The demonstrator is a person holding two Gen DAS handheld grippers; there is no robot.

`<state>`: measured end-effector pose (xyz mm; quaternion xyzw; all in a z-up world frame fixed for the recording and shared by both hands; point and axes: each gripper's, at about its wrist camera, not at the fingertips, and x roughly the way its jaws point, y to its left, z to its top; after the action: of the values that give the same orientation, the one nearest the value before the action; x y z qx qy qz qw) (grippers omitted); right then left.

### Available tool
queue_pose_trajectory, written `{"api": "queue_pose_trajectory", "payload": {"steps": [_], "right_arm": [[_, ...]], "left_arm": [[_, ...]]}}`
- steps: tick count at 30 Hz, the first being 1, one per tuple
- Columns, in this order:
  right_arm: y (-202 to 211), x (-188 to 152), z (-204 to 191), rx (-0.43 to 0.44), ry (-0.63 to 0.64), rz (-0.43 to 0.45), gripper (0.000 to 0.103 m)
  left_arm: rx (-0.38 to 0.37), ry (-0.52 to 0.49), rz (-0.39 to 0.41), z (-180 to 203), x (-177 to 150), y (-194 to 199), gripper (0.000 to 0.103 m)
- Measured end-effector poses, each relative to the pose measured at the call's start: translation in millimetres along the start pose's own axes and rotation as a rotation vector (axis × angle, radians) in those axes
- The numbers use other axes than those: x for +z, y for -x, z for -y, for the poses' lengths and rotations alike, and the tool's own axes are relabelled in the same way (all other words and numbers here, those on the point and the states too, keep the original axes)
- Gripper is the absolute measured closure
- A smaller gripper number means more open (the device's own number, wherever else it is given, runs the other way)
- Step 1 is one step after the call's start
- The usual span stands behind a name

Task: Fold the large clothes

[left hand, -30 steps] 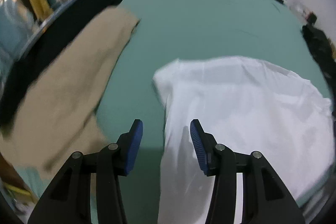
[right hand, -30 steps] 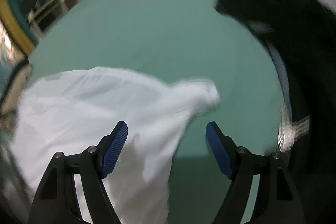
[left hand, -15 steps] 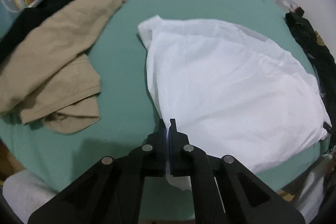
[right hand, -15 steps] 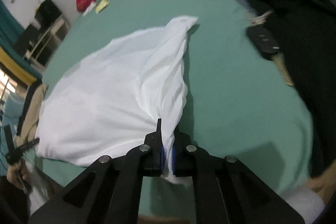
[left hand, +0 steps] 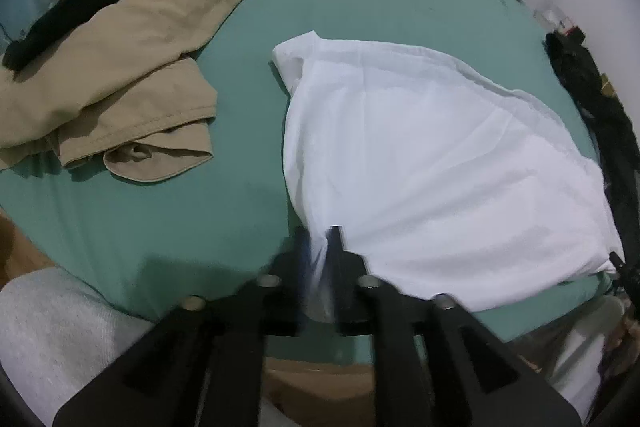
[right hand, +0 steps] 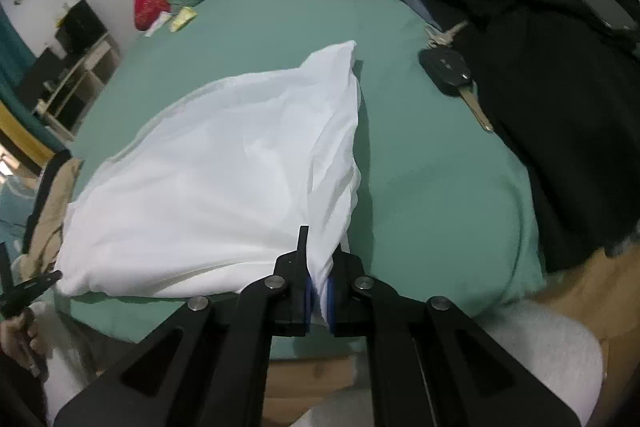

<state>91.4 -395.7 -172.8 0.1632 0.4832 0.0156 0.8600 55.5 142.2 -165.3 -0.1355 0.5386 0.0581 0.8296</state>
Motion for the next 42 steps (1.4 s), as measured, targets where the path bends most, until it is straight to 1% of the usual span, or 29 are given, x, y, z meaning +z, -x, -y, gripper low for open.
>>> {"api": "queue_pose_trajectory", "payload": {"steps": [1, 2, 4, 5, 6, 8, 9, 11, 12, 13, 15, 17, 22, 25, 28, 31, 33, 36, 38, 40, 42], "right_arm": [[0.5, -2.3, -0.8, -0.028, -0.001, 0.003, 0.097], [3.5, -3.2, -1.8, -0.053, -0.004, 0.023, 0.091], [11.9, -2.4, -1.1, -0.114, -0.025, 0.067, 0.085], [17.0, -1.3, 0.8, -0.135, -0.045, 0.098, 0.075], [22.6, 0.0, 2.0, -0.144, -0.062, 0.132, 0.062], [29.0, 4.1, -5.1, -0.139, -0.041, 0.183, 0.050], [29.0, 5.9, -12.1, -0.129, -0.009, 0.192, 0.047], [20.7, 11.9, -29.6, -0.094, 0.065, 0.181, 0.044], [15.3, 13.9, -34.7, -0.080, 0.080, 0.169, 0.044], [8.0, 17.1, -39.8, -0.065, 0.090, 0.152, 0.044], [-5.8, 21.5, -46.6, -0.039, 0.080, 0.130, 0.044], [-15.8, 24.7, -50.8, -0.028, 0.068, 0.128, 0.044], [-29.4, 24.8, -55.5, -0.037, 0.069, 0.167, 0.043], [-37.8, 19.2, -55.5, -0.043, 0.075, 0.176, 0.042], [-49.7, 19.3, -54.0, -0.049, 0.066, 0.158, 0.041], [-57.1, 24.6, -53.9, -0.045, 0.079, 0.158, 0.040], [-60.8, 26.1, -53.3, -0.044, 0.089, 0.155, 0.040], [-64.3, 27.8, -50.3, -0.034, 0.092, 0.151, 0.038], [-65.7, 29.3, -48.4, -0.027, 0.094, 0.148, 0.038], [-65.8, 31.1, -46.8, -0.021, 0.093, 0.147, 0.037], [-65.6, 31.4, -45.8, -0.018, 0.083, 0.147, 0.037]], "left_arm": [[0.006, 0.002, 0.010, 2.1, -1.2, 1.3, 0.062], [-0.003, 0.006, 0.024, 4.3, -2.6, 3.7, 0.054], [-0.023, -0.007, 0.038, 11.5, -5.9, 6.8, 0.054], [-0.014, -0.026, 0.042, 16.9, -7.4, 7.7, 0.054], [0.001, -0.052, 0.052, 23.4, -8.5, 9.5, 0.054], [0.001, -0.083, 0.076, 33.2, -6.8, 14.1, 0.054], [-0.006, -0.093, 0.088, 37.4, -3.5, 16.8, 0.054], [-0.029, -0.127, 0.115, 52.2, 7.0, 21.4, 0.054], [-0.044, -0.139, 0.123, 57.8, 11.0, 22.5, 0.054], [-0.064, -0.155, 0.125, 69.5, 21.9, 20.0, 0.054], [-0.093, -0.181, 0.118, 88.7, 35.2, 11.4, 0.054], [-0.109, -0.209, 0.109, 103.8, 39.0, 4.3, 0.054], [-0.125, -0.274, 0.068, 150.6, 67.8, -25.3, 0.054], [-0.115, -0.310, 0.062, 176.0, 82.7, -39.2, 0.054], [-0.097, -0.360, 0.008, 199.8, 100.5, -65.1, 0.054], [-0.079, -0.352, -0.038, 212.6, 115.6, -87.7, 0.054], [-0.061, -0.376, -0.063, 221.4, 122.6, -98.7, 0.054], [-0.024, -0.424, -0.057, 232.1, 131.2, -111.9, 0.054], [-0.010, -0.409, -0.034, 233.1, 138.8, -117.1, 0.054], [0.028, -0.386, 0.022, 233.7, 149.2, -118.7, 0.054], [0.073, -0.335, 0.056, 228.9, 159.4, -117.3, 0.054]]}}
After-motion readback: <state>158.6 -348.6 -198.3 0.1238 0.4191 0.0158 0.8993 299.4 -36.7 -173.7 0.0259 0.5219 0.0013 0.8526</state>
